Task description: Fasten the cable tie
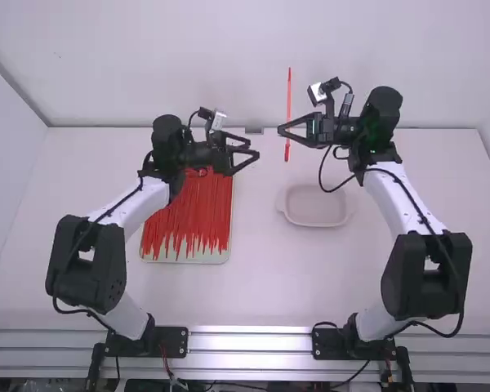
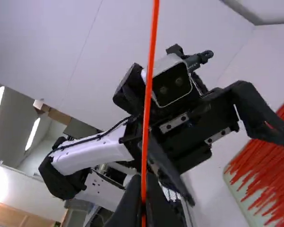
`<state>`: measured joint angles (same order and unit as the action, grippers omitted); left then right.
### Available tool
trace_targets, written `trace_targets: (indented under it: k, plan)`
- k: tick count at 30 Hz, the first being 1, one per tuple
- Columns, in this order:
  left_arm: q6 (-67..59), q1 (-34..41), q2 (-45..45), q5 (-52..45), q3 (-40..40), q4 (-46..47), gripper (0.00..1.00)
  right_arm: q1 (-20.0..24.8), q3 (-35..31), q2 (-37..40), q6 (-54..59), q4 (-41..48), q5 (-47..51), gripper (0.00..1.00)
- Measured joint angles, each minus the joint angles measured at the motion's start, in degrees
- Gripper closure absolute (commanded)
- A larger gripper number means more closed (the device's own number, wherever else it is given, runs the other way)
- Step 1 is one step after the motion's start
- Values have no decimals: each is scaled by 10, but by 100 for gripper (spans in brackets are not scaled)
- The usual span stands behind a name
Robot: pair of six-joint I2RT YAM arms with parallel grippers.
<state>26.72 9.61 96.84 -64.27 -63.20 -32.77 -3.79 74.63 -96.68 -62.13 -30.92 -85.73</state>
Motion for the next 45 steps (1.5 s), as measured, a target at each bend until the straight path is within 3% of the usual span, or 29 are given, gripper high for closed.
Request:
trace_targets:
  k: [12, 15, 20, 35, 45]
  plan:
    - [-54, -41, 0, 104, 0, 233, 2, 40, 4, 0, 299, 381, 78, 100]
    - [-67, -42, 0, 130, 0, 292, 1, 43, 4, 0, 389, 495, 151, 100]
    - [-98, -42, 0, 150, 0, 374, 1, 42, 4, 0, 487, 601, 282, 100]
    - [-154, -96, 0, 162, 0, 452, 1, 32, 4, 0, 542, 718, 576, 100]
    - [-158, -96, 0, 170, 0, 432, 1, -30, -36, 0, 517, 616, 708, 100]
